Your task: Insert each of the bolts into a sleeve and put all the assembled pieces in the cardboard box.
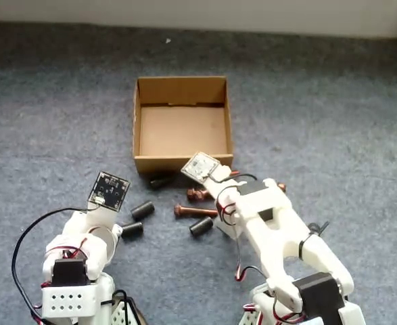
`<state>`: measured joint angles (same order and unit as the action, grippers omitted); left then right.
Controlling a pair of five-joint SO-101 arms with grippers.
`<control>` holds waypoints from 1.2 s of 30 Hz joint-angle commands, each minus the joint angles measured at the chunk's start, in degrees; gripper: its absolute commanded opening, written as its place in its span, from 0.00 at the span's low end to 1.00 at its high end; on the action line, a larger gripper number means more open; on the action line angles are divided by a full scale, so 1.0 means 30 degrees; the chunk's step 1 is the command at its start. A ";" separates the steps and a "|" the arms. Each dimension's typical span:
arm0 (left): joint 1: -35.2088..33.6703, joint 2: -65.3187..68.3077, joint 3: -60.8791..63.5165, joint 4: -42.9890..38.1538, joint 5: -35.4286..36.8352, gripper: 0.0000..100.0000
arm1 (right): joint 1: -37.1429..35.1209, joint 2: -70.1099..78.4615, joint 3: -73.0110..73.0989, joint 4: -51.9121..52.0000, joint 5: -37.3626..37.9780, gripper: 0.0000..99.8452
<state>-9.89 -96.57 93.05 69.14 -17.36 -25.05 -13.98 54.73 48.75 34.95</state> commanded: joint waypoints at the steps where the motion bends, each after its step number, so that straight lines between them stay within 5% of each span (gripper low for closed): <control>1: -0.0161 -0.0161 -0.0073 -0.0059 -0.0176 0.01 | 0.0103 0.0015 -0.0952 0.0513 -0.1348 0.01; 13: -0.0161 -0.0161 -0.0073 -0.0059 -0.0176 0.01 | 0.1421 -0.3267 -0.4059 0.3795 -0.3810 0.01; 26: -0.0161 -0.0161 -0.0132 -0.0059 -0.0147 0.01 | 0.3033 -1.0535 -0.0103 0.3795 -0.5597 0.01; 36: -0.0161 -0.0161 -0.0103 -0.0059 -0.0147 0.01 | 0.3062 -0.8747 0.5670 -0.2740 -0.5538 0.01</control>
<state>-9.89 -96.57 93.05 69.14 -17.36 -16.35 -42.02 69.41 45.05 18.68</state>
